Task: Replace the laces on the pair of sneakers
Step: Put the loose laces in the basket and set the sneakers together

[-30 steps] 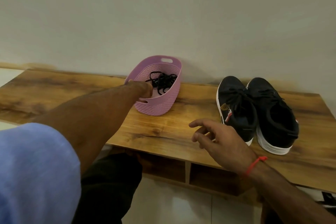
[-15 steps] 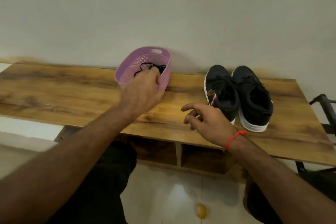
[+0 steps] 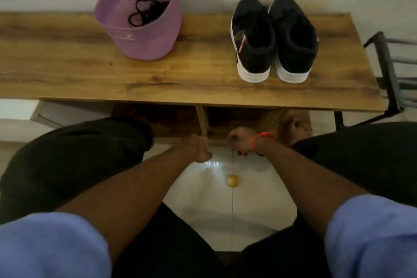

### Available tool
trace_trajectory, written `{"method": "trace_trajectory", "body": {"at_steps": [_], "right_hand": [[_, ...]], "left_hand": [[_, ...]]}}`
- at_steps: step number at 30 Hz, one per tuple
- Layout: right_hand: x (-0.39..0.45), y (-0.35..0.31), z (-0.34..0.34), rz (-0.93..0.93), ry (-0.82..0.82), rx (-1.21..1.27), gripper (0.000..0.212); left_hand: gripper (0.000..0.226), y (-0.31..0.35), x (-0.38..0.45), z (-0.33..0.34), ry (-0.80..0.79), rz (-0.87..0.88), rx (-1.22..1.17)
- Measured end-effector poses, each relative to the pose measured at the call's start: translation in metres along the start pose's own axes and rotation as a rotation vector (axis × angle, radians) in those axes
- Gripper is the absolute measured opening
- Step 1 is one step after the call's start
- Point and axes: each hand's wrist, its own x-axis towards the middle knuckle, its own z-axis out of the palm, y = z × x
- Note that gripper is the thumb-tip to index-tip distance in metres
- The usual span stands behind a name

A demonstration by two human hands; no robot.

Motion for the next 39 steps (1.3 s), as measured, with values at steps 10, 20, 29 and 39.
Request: {"method": "trace_trajectory", "body": {"at_steps": [10,20,29,39], "right_hand": [[0.08,0.108,0.125,0.335,-0.029,0.055,0.051],[0.134,0.136,0.204,0.417,-0.014,-0.066,0.07],[0.133,0.129,0.193,0.26,0.026,0.002,0.055],[0.084,0.013,0.107,-0.227,0.01,0.242,0.044]], "left_hand": [[0.066,0.0,0.055,0.107,-0.053,0.043,-0.013],[0.071,-0.001,0.068,0.139,0.061,0.041,-0.13],[0.05,-0.004,0.058,0.112,0.201,0.109,-0.157],[0.026,-0.018,-0.005,-0.013,0.618,0.415,-0.225]]}}
